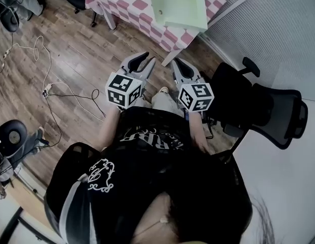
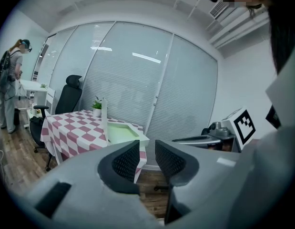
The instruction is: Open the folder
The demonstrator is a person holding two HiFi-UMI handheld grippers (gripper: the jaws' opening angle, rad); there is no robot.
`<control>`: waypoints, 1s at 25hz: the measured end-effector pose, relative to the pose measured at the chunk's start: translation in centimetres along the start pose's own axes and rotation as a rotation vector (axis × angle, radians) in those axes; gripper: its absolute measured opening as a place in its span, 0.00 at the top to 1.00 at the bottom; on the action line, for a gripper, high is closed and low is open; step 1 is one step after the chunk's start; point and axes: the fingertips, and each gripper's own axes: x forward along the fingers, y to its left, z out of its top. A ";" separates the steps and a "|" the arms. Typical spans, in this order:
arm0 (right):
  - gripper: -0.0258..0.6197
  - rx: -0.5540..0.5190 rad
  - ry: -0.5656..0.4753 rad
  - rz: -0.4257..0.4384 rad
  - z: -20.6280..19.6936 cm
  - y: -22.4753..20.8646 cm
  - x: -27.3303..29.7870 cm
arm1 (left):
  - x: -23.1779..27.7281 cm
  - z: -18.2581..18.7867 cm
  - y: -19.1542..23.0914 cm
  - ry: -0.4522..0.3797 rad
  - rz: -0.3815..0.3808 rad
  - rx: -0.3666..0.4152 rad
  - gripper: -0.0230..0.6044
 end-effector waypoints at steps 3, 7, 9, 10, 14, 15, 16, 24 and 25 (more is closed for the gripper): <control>0.91 -0.010 0.006 0.013 -0.4 0.4 -0.5 | -0.1 -0.4 -0.9 0.002 -0.005 -0.007 0.78; 0.91 -0.006 0.015 0.022 -0.8 0.2 -1.1 | 0.1 -0.6 -1.9 0.015 -0.012 -0.004 0.78; 0.91 0.001 0.018 0.022 -1.0 -0.1 -1.5 | 0.4 -0.6 -2.5 0.022 -0.016 -0.007 0.78; 0.91 0.000 0.022 0.020 -1.1 -0.4 -1.7 | 0.7 -0.7 -2.8 0.025 -0.018 -0.008 0.78; 0.91 -0.020 0.029 0.013 -1.0 -1.4 -2.3 | 1.7 -0.7 -4.3 0.037 -0.031 0.004 0.78; 0.91 -0.022 0.029 0.013 -1.0 -1.6 -2.5 | 1.9 -0.7 -4.6 0.040 -0.034 0.007 0.78; 0.91 -0.022 0.029 0.014 -1.0 -1.8 -2.6 | 2.2 -0.7 -4.9 0.045 -0.036 0.010 0.78; 0.91 -0.037 0.036 0.013 -0.6 -3.6 -3.1 | 3.9 -0.3 -6.2 0.058 -0.038 0.032 0.78; 0.91 -0.036 0.035 0.015 -0.6 -3.7 -3.1 | 4.0 -0.2 -6.3 0.058 -0.036 0.033 0.78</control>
